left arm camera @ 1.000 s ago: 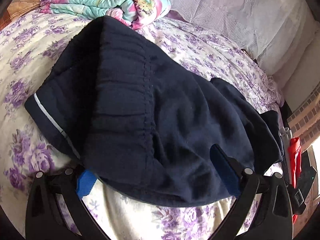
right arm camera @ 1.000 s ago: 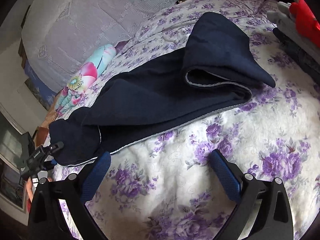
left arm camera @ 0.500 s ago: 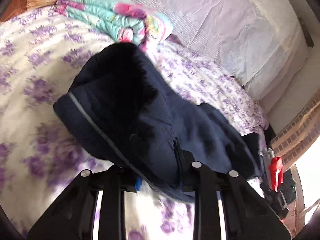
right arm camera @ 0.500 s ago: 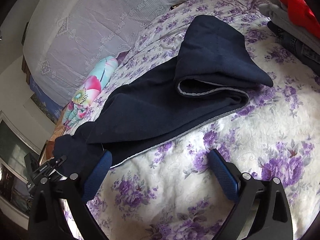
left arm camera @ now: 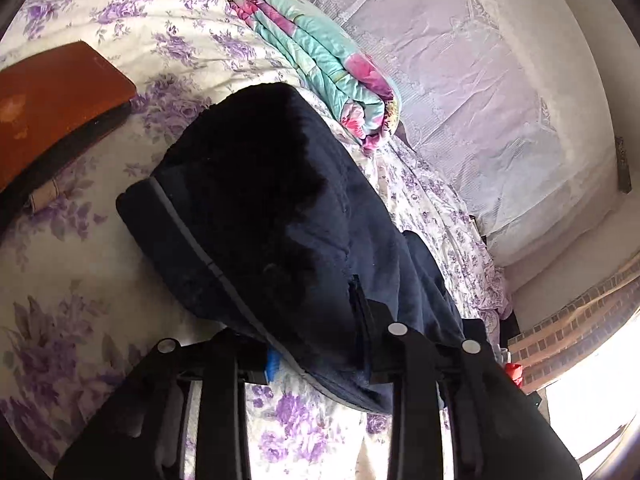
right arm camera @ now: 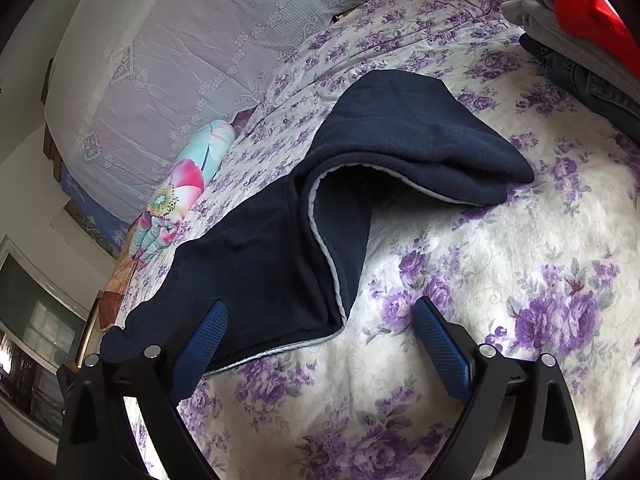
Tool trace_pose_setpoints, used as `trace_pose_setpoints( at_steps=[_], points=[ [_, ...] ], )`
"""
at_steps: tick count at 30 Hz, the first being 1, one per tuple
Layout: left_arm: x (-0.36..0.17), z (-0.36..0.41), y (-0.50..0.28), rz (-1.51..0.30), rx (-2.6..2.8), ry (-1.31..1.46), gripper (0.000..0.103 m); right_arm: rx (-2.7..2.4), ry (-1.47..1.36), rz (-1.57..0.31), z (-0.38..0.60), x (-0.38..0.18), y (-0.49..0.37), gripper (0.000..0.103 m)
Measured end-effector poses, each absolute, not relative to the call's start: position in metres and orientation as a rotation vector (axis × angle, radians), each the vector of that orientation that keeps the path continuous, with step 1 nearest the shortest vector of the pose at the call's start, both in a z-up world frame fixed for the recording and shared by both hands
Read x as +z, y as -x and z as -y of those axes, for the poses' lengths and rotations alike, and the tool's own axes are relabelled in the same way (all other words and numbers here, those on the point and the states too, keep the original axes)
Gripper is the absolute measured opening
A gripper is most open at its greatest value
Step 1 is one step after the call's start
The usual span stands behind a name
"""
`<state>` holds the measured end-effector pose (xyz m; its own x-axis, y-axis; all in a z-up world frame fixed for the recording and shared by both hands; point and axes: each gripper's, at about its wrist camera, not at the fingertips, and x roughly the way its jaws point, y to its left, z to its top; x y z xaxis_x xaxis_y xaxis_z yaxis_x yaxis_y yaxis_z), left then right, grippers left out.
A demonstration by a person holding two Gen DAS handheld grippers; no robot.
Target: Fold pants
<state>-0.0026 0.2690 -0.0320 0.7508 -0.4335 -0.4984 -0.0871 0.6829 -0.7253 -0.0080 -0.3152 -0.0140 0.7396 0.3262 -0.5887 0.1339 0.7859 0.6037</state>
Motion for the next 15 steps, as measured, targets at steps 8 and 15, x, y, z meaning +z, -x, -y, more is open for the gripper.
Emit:
trace_pose_setpoints(
  at_steps=[8, 15],
  points=[
    [-0.026, -0.254, -0.006, -0.735, -0.172, 0.708, 0.046, 0.099, -0.841, -0.685, 0.346, -0.012, -0.043, 0.075],
    [-0.011, -0.258, 0.0, -0.666, -0.189, 0.679, 0.026, 0.08, -0.606, -0.537, 0.342, 0.037, 0.009, 0.007]
  ],
)
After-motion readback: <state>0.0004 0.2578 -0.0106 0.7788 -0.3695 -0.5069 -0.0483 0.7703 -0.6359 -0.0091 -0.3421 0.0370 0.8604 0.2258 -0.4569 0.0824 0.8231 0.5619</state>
